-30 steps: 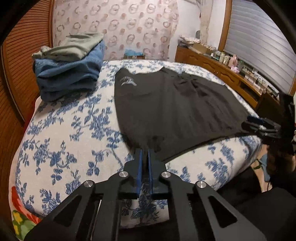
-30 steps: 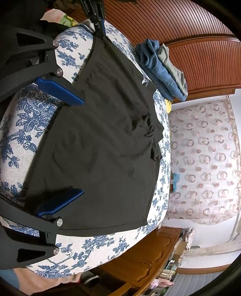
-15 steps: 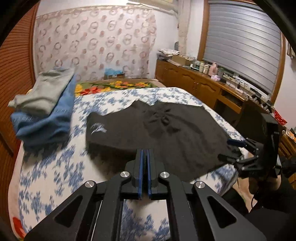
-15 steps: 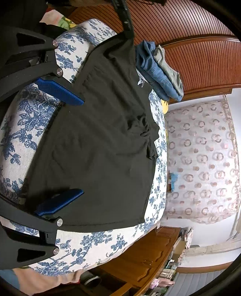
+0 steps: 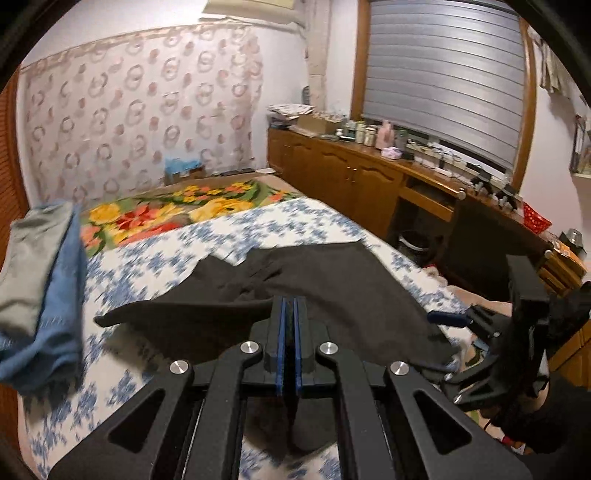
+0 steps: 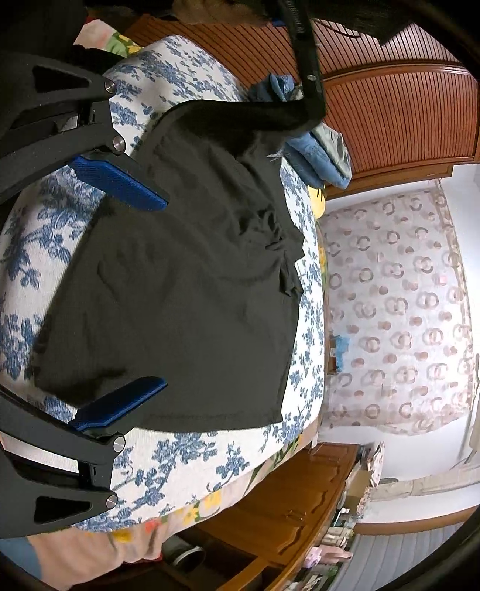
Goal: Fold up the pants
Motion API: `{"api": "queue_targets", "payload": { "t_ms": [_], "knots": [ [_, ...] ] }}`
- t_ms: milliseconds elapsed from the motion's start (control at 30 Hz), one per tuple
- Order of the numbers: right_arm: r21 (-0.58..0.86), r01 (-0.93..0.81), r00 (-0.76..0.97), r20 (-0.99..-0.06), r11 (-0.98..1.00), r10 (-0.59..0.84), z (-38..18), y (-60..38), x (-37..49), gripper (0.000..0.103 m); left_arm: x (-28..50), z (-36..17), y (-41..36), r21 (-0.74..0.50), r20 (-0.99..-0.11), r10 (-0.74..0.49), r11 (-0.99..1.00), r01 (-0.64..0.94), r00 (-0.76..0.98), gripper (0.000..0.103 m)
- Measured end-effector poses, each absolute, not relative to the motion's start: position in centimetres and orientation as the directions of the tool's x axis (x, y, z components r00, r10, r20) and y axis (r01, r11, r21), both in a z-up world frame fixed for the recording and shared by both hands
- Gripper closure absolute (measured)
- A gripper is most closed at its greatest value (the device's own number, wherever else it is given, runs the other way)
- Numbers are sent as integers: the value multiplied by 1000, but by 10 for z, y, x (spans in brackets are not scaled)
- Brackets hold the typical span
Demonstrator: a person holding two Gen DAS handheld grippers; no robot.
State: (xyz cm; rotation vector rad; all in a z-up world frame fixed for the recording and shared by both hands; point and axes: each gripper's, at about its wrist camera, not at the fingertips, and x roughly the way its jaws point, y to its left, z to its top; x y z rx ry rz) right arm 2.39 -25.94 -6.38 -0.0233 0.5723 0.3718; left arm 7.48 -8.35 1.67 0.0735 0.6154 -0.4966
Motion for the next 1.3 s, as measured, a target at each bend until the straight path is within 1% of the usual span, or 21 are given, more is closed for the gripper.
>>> {"api": "queue_targets", "payload": {
  "t_ms": [167, 333, 400, 600, 633, 667, 700, 733, 833, 900, 933, 1000, 1300],
  "knots": [
    [83, -332, 791, -519, 940, 325, -57, -271, 25, 11, 79, 33, -114, -74, -562, -486, 835, 545, 669, 98],
    [91, -305, 799, -516, 948, 307, -58, -284, 24, 11, 87, 44, -138, -62, -566, -508, 812, 580, 650, 98],
    [96, -294, 800, -520, 951, 300, -61, -289, 24, 11, 88, 42, -144, -54, -569, -504, 811, 582, 649, 98],
    [104, -279, 799, -527, 955, 290, -63, -295, 25, 11, 97, 21, -150, -89, -606, -498, 817, 569, 620, 98],
    [104, -277, 799, -527, 955, 289, -63, -295, 25, 11, 97, 19, -149, -93, -612, -493, 821, 563, 618, 95],
    [104, -276, 800, -527, 956, 288, -63, -297, 25, 11, 98, 17, -149, -92, -618, -485, 826, 556, 618, 83],
    [104, -275, 800, -527, 956, 287, -63, -297, 26, 11, 98, 14, -148, -87, -620, -476, 832, 548, 623, 69],
    [103, -275, 800, -526, 956, 287, -62, -297, 26, 11, 96, 12, -144, -82, -618, -466, 839, 538, 633, 63],
    [99, -275, 802, -525, 956, 285, -62, -297, 27, 11, 95, 8, -134, -86, -620, -455, 849, 521, 639, 52],
    [97, -278, 802, -524, 956, 286, -61, -296, 27, 11, 94, 3, -127, -91, -621, -447, 857, 507, 644, 24],
    [96, -280, 802, -524, 955, 287, -61, -296, 28, 11, 92, -1, -120, -93, -615, -441, 864, 495, 654, 21],
    [93, -288, 800, -524, 953, 293, -61, -295, 28, 11, 91, -9, -110, -93, -624, -421, 877, 472, 659, 21],
    [88, -356, 782, -516, 930, 348, -54, -281, 34, 30, 87, -47, -82, -73, -689, -344, 909, 411, 638, 21]
  ]
}}
